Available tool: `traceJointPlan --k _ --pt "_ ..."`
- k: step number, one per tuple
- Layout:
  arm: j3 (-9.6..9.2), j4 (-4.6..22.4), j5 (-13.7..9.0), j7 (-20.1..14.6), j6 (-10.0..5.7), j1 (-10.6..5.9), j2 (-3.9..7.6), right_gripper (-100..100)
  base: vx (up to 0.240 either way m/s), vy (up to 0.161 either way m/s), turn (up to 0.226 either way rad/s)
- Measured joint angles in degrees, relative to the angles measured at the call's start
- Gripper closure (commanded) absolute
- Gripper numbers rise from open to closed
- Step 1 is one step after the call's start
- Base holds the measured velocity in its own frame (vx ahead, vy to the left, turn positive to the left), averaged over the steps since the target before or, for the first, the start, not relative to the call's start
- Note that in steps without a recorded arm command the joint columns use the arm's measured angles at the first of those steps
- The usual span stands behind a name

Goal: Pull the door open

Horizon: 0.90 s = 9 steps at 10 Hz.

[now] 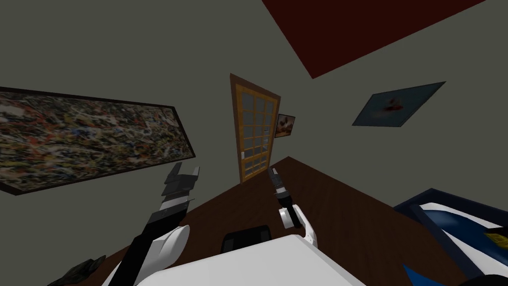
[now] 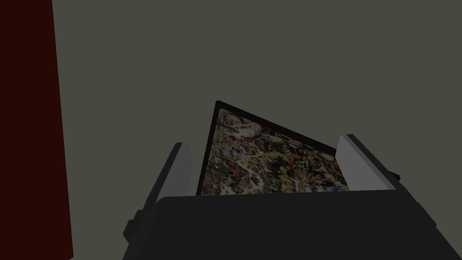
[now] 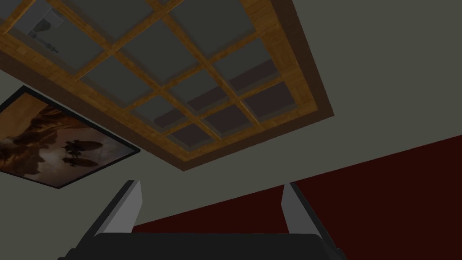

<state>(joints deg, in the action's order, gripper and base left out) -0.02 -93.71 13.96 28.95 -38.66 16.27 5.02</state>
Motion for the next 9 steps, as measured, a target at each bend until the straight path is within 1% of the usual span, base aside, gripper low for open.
traceJointPlan --k 1,2,3,4,6,8,9 --pt "-0.04 0.7 0.7 1.0 0.01 -0.14 0.01 -100 0.082 0.046 0.025" --pt "0.24 2.6 1.1 2.0 -0.48 -0.83 0.19 -100 0.094 0.036 0.018" --pt "0.35 3.7 1.7 3.0 -0.88 -1.08 0.32 -100 0.106 0.028 0.024" --pt "0.31 4.9 2.4 4.2 -1.27 -1.24 0.15 -100 0.108 0.031 0.024" --pt "0.52 7.8 3.6 6.4 -2.11 -2.18 0.11 -100 0.098 0.031 0.021" --pt "0.64 10.3 4.8 8.5 -2.78 -2.78 0.01 -100 0.107 0.033 0.021" --pt "0.74 11.9 5.4 9.7 -3.17 -3.39 -0.17 -100 0.112 0.031 0.019"
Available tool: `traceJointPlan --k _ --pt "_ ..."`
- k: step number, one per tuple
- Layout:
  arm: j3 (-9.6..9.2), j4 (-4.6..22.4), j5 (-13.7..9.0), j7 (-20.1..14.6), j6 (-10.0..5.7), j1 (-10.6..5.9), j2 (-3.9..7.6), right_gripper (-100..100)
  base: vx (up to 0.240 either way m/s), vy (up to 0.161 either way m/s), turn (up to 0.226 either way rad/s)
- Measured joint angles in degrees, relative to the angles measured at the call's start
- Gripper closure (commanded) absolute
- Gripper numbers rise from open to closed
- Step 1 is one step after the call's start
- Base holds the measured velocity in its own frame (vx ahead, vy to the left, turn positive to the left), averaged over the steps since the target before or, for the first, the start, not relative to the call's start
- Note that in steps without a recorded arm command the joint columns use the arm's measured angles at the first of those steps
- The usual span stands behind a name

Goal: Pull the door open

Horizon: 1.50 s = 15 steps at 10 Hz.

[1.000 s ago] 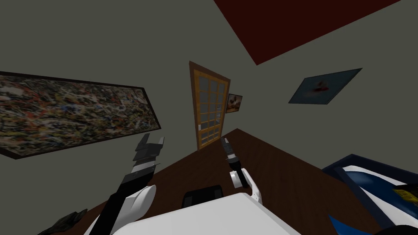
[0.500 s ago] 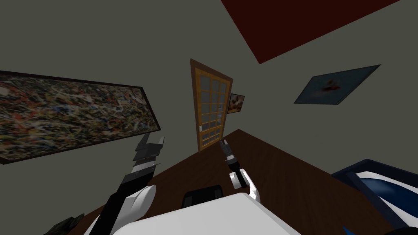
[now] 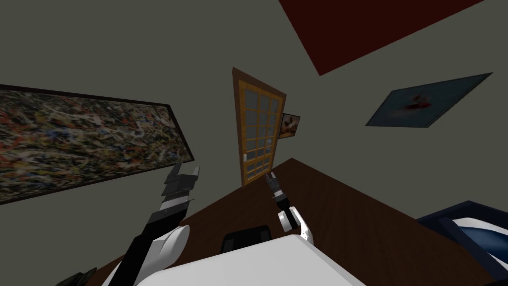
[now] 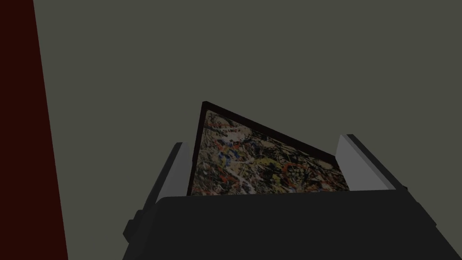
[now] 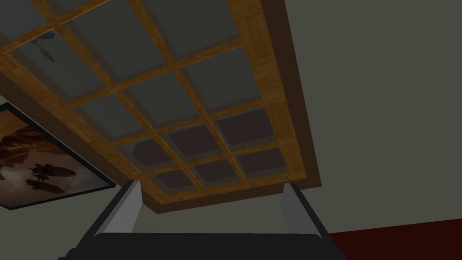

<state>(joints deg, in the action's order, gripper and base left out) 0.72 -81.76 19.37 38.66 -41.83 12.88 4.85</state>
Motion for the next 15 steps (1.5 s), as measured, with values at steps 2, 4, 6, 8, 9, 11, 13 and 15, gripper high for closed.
traceJointPlan --k 2,4,6,8,9,11,13,15 --pt "0.17 2.2 1.2 2.0 -0.39 -0.75 0.07 -100 0.093 0.035 0.019" --pt "0.33 4.9 2.4 4.0 -0.73 -1.84 -0.21 -100 0.110 0.034 0.018" --pt "0.56 7.5 3.5 6.1 -1.82 -2.28 -0.30 -100 0.101 0.025 0.014" --pt "0.71 9.6 4.6 7.9 -2.09 -3.09 -0.35 -100 0.096 0.029 0.015" --pt "0.70 10.7 5.2 8.9 -2.20 -3.44 -0.62 -100 0.106 0.013 0.014" --pt "0.87 13.1 6.3 10.9 -2.98 -4.03 -0.99 -100 0.102 0.027 0.014" --pt "1.04 16.1 7.6 13.4 -3.81 -4.84 -1.54 -100 0.141 0.030 0.015" --pt "1.31 19.0 8.8 15.6 -4.37 -6.02 -1.93 -100 0.145 0.030 0.010"
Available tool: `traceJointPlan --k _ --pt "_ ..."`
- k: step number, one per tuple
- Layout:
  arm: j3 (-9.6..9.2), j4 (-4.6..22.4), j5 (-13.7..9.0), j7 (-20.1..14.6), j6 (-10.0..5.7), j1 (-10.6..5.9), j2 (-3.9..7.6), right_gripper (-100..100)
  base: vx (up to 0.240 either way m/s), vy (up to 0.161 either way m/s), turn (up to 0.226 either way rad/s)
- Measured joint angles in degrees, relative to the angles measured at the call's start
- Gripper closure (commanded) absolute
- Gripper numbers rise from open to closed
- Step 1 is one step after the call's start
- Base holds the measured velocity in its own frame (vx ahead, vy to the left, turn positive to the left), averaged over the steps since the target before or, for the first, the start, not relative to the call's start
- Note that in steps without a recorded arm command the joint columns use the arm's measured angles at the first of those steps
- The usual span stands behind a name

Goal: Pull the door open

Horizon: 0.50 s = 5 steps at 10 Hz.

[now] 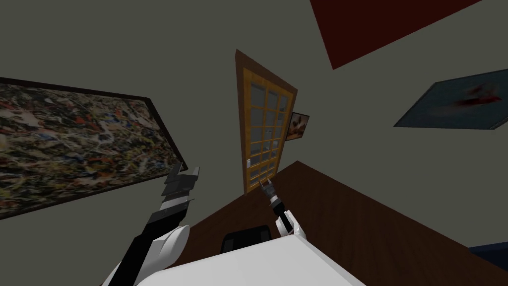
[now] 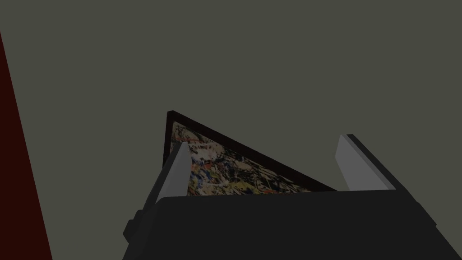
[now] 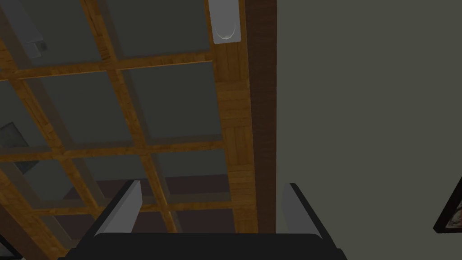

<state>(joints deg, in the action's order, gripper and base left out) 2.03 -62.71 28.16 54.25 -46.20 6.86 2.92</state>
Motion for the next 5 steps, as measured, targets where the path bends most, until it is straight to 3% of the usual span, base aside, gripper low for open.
traceJointPlan --k 5 --pt "0.51 7.4 3.3 6.0 -1.88 -2.29 -1.70 -100 0.151 0.014 0.001"
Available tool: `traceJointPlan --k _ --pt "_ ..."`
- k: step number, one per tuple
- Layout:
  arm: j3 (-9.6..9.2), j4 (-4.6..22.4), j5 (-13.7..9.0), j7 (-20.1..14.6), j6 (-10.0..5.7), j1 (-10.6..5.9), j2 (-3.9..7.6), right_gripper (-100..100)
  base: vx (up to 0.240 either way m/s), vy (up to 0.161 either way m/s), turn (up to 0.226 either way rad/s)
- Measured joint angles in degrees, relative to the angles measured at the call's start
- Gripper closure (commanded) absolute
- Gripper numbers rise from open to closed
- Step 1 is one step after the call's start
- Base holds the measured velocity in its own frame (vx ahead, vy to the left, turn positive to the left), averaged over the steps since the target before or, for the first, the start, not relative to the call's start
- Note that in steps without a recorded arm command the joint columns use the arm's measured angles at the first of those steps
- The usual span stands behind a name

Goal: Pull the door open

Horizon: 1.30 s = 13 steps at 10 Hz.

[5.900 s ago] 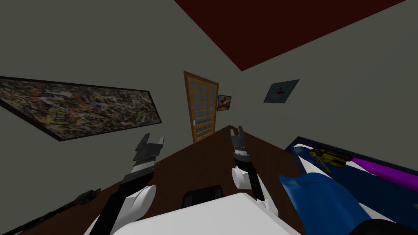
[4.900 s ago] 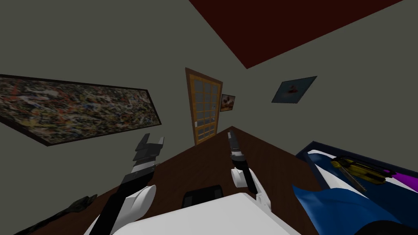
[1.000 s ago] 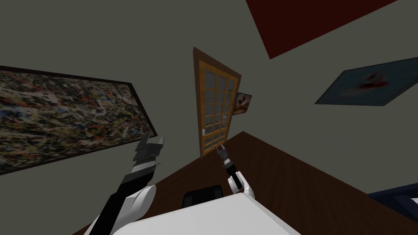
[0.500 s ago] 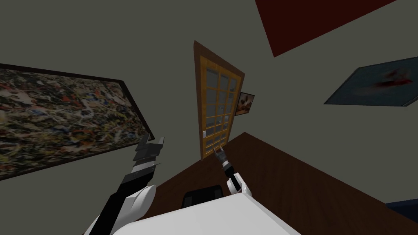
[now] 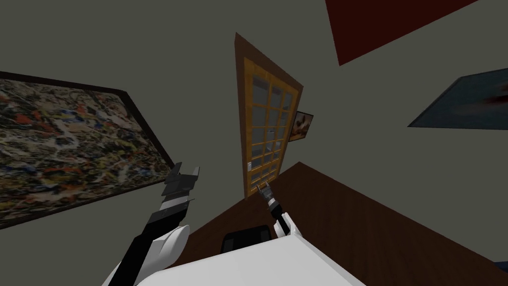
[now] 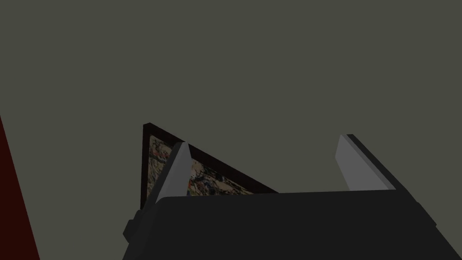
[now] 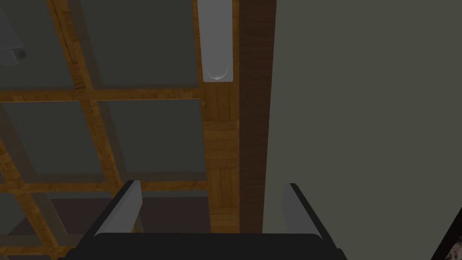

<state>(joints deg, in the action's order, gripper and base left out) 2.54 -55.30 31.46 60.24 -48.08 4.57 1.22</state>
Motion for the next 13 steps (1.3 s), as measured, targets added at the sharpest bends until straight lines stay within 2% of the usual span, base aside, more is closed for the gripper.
traceJointPlan --k 4,6,9,10,13 --pt "0.16 4.2 2.4 3.8 -0.90 -1.17 -1.47 -100 0.178 0.011 -0.015" --pt "-0.01 4.8 3.4 4.9 -0.99 -0.98 -2.11 -100 0.121 0.011 -0.007" --pt "0.50 7.9 3.7 6.6 -2.00 -2.29 -2.78 -100 0.107 -0.002 -0.024" --pt "0.51 8.0 3.7 6.8 -2.07 -2.34 -2.82 -100 -0.105 -0.011 0.167" --pt "0.79 8.3 2.7 6.8 -2.12 -2.35 -1.59 -100 -0.201 0.003 0.160"
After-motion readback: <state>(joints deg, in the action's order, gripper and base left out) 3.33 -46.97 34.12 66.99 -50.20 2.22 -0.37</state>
